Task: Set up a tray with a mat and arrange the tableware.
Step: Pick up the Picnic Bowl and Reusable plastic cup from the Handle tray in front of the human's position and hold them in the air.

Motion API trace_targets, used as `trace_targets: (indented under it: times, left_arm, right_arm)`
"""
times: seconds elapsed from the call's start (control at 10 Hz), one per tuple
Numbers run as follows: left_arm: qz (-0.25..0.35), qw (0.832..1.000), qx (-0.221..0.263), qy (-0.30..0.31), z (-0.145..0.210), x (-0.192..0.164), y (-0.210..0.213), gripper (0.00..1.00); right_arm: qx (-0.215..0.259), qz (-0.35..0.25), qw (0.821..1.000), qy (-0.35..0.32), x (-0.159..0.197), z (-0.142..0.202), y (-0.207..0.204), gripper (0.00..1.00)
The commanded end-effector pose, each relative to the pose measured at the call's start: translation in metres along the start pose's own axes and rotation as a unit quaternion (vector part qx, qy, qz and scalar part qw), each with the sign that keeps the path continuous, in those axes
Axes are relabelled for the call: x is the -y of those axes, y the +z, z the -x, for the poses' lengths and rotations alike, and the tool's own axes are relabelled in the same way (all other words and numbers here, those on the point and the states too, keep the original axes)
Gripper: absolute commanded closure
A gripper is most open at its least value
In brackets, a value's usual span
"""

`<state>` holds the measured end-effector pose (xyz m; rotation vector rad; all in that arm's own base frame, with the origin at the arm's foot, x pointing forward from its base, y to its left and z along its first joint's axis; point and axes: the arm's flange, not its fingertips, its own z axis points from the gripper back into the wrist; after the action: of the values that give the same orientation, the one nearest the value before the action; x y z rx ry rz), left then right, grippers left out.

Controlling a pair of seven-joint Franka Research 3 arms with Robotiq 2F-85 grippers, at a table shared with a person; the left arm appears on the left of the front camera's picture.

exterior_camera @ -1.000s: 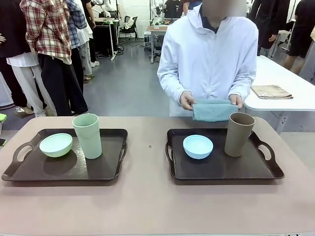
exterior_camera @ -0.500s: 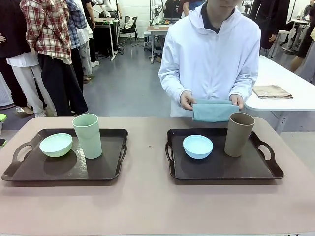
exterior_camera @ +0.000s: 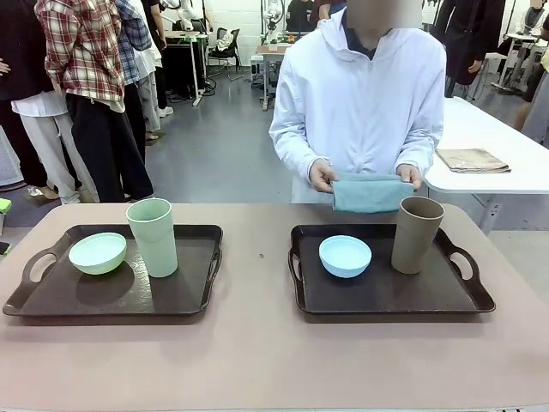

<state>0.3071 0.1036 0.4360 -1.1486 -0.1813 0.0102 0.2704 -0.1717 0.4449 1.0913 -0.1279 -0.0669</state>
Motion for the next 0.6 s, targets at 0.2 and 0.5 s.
trace_targets:
  times: [0.2, 0.5]
  left_arm:
    - [0.01, 1.0, 0.004, -0.006, -0.0011, -0.0005, 0.0012, 0.0]
    - [0.01, 1.0, 0.004, -0.006, -0.0011, -0.0005, 0.0012, 0.0]
  right_arm:
    - [0.006, -0.014, 1.0, 0.004, -0.0001, -0.0002, -0.0011, 0.0]
    - [0.006, -0.014, 1.0, 0.004, -0.0001, -0.0002, -0.0011, 0.0]
